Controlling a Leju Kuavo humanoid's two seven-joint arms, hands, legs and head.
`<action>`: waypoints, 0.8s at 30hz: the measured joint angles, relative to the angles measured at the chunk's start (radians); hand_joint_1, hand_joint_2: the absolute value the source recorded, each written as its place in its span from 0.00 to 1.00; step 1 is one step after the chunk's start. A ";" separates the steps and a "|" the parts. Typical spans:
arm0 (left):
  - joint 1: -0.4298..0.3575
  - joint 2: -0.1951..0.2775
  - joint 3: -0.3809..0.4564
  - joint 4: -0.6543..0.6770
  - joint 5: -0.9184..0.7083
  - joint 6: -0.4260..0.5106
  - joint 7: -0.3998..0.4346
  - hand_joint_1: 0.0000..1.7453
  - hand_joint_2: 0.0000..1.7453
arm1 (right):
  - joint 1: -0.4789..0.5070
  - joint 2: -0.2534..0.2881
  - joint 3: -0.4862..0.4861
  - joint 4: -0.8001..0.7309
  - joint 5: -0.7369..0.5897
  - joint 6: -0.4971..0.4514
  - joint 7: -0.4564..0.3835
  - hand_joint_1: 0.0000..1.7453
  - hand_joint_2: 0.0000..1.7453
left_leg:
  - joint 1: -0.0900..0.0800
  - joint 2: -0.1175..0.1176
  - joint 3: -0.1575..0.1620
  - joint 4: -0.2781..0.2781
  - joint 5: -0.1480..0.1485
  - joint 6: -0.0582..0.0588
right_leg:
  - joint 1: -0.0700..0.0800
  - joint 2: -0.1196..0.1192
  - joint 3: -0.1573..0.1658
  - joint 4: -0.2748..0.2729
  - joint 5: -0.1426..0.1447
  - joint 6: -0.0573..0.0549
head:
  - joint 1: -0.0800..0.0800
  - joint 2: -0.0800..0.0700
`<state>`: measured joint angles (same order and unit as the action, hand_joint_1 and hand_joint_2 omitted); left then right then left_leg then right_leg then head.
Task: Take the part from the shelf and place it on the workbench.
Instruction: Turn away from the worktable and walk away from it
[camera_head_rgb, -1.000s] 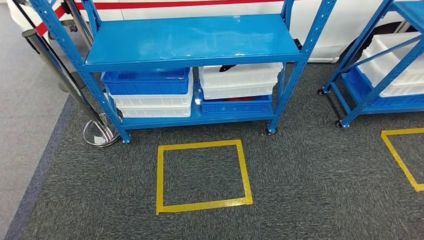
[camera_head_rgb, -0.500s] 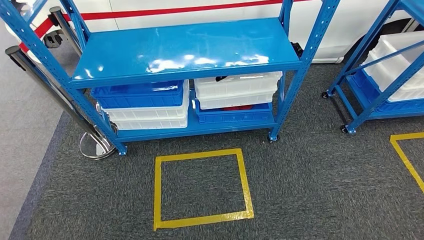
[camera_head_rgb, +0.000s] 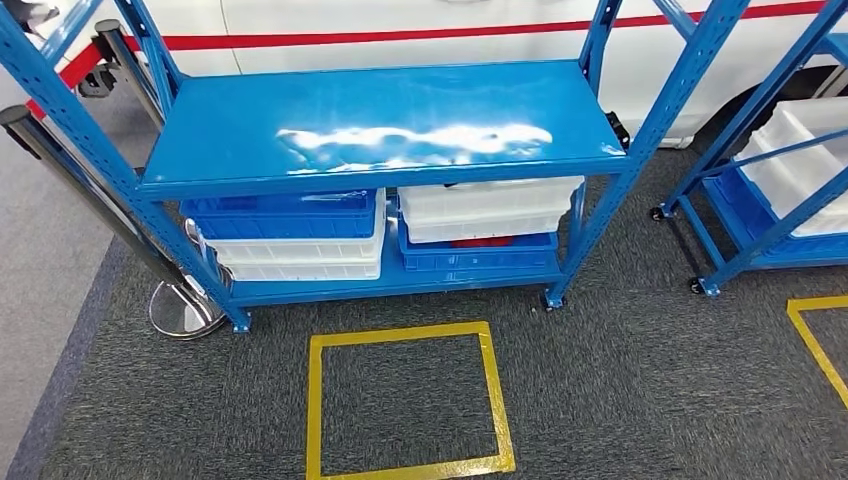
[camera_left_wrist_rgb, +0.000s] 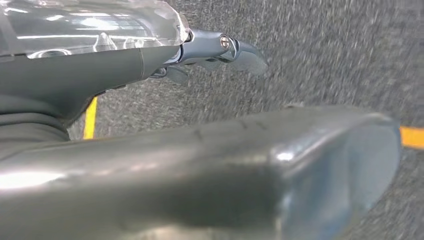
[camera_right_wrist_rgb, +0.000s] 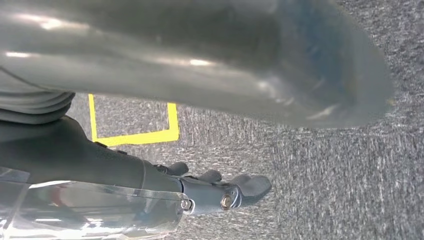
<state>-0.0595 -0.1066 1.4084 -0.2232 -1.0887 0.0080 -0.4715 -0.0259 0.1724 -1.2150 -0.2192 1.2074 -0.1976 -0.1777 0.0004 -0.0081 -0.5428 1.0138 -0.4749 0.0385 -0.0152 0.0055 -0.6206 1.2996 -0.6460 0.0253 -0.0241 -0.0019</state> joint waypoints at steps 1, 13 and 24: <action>0.001 0.000 0.000 0.000 0.000 0.000 0.000 0.00 0.00 | 0.002 0.000 0.000 0.000 0.000 0.000 0.001 0.00 0.00 | 0.000 -0.002 0.015 0.000 -0.012 0.000 | 0.000 0.000 -0.026 0.006 -0.024 0.001 | 0.000 0.000; -0.004 -0.005 -0.001 -0.003 -0.004 -0.001 0.002 0.00 0.00 | 0.008 0.001 -0.001 0.000 0.001 0.003 0.007 0.00 0.00 | -0.002 -0.003 0.039 0.176 -0.105 -0.053 | 0.002 0.001 0.039 -0.255 0.173 -0.051 | -0.006 0.000; 0.010 -0.007 -0.001 -0.005 -0.010 0.008 0.012 0.00 0.00 | 0.007 0.005 -0.004 0.000 0.003 0.006 0.011 0.00 0.00 | -0.013 0.001 -0.081 0.054 0.033 -0.025 | 0.000 0.011 0.187 -0.274 0.050 -0.021 | -0.006 0.000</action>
<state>-0.0497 -0.1133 1.4073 -0.2277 -1.0985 0.0163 -0.4596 -0.0192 0.1771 -1.2191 -0.2192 1.2106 -0.1919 -0.1669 -0.0121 -0.0068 -0.6235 1.0680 -0.4419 0.0133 -0.0147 0.0169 -0.4340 1.0253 -0.5964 0.0039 -0.0305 -0.0017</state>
